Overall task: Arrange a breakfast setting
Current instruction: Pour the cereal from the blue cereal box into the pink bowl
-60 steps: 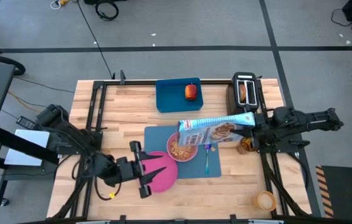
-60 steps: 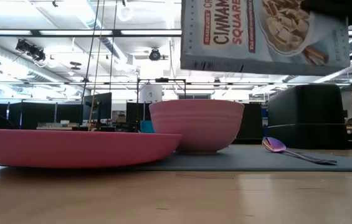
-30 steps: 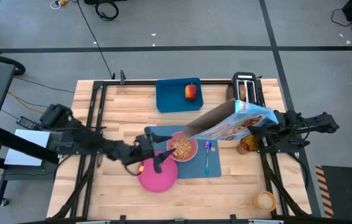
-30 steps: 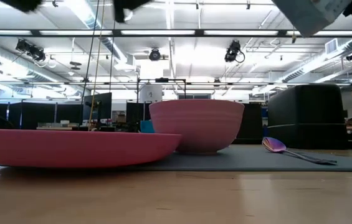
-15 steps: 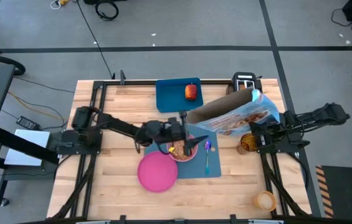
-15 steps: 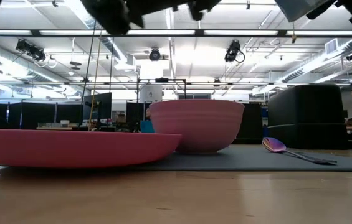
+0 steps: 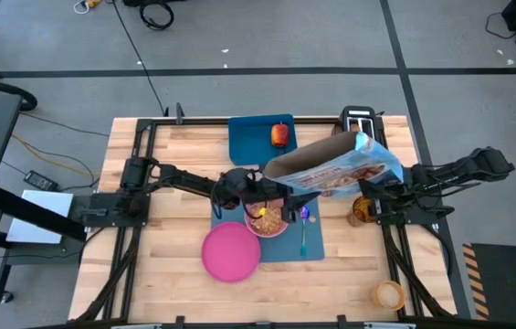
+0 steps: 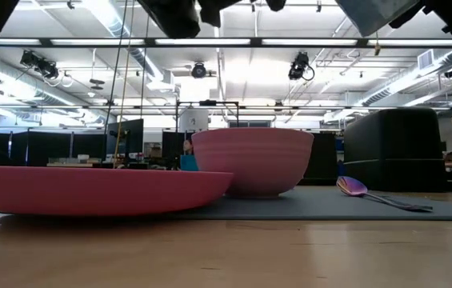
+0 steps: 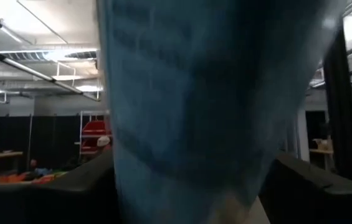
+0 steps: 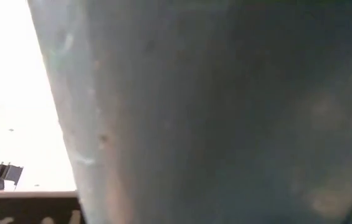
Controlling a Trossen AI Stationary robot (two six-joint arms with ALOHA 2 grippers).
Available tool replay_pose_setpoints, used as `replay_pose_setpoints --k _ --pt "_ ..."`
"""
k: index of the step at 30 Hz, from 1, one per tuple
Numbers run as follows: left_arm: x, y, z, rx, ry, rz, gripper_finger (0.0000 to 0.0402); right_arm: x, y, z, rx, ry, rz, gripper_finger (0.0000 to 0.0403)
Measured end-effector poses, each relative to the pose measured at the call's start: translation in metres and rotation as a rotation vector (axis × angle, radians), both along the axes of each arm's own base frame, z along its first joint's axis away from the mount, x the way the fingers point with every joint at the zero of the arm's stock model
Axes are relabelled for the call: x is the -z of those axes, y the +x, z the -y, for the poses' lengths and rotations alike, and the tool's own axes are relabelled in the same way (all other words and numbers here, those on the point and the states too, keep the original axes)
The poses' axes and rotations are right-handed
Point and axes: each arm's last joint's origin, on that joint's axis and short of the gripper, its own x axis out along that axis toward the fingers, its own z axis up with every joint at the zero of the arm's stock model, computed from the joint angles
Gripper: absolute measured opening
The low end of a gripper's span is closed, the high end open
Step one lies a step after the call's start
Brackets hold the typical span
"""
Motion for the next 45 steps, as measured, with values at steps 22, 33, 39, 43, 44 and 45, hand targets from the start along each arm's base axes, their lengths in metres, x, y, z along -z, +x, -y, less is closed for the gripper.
replay_pose_setpoints --k 22,33,39,43,44,45 --pt "-0.081 -0.047 0.015 0.011 0.108 -0.231 0.0015 0.015 0.013 -0.001 -0.007 0.044 -0.21 0.0321" --pt "-0.152 -0.174 0.003 -0.034 0.177 -0.588 0.0008 0.018 0.026 -0.007 -0.025 0.083 -0.396 0.0363" --pt "-0.14 -0.219 0.015 0.157 0.223 -0.864 0.0008 -0.013 0.057 -0.03 0.085 0.009 -0.697 0.0353" --pt "-0.131 -0.229 0.033 0.299 0.279 -0.952 0.0008 -0.034 0.075 -0.053 0.065 -0.006 -0.731 0.0348" --pt "-0.129 -0.232 0.038 0.335 0.291 -0.97 0.0008 -0.037 0.08 -0.061 0.075 -0.009 -0.743 0.0348" --pt "-0.128 -0.235 0.042 0.365 0.299 -0.983 0.0008 -0.04 0.086 -0.069 0.087 -0.011 -0.752 0.0347"
